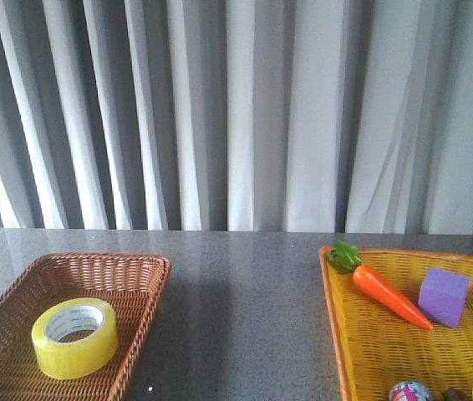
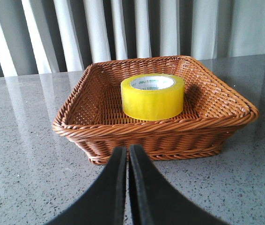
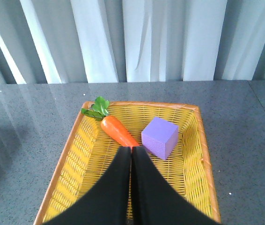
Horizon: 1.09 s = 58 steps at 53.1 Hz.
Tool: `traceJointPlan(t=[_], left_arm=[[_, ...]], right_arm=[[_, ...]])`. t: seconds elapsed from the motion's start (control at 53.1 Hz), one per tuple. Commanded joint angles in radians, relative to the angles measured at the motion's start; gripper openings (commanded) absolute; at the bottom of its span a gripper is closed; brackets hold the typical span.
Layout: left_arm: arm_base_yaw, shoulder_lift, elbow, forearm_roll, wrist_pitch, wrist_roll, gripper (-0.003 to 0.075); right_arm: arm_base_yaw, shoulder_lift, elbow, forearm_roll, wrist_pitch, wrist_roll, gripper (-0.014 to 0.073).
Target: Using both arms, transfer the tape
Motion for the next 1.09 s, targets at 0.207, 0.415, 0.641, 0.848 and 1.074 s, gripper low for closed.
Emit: traceJointPlan(t=[0.207, 0.415, 0.641, 0.848, 1.074], left_arm=[[0.002, -0.017, -0.023, -0.012, -0.077, -0.002, -0.0006], [0.002, -0.017, -0.023, -0.012, -0.077, -0.002, -0.0006], [0.002, -0.016, -0.023, -0.012, -0.076, -0.002, -0.0007], [0.002, -0.016, -0.023, -0.012, -0.077, -0.002, -0.0007], [0.002, -0.016, -0.023, -0.012, -0.077, -0.002, -0.0007]], right_arm=[[-0.006, -0.569, 0.631, 0.028, -0.332, -0.01, -0.0008], [-0.006, -0.894, 0.967, 0.155, -0.344, -0.01, -0.0008], [-0.006, -0.939, 1.171, 0.126, -0.546, -0.01, -0.0008], [-0.006, -0.939, 1.296, 0.085, -0.739, -0.01, -0.0008], [-0.006, -0.939, 1.293, 0.062, -0.701, -0.005, -0.0008]])
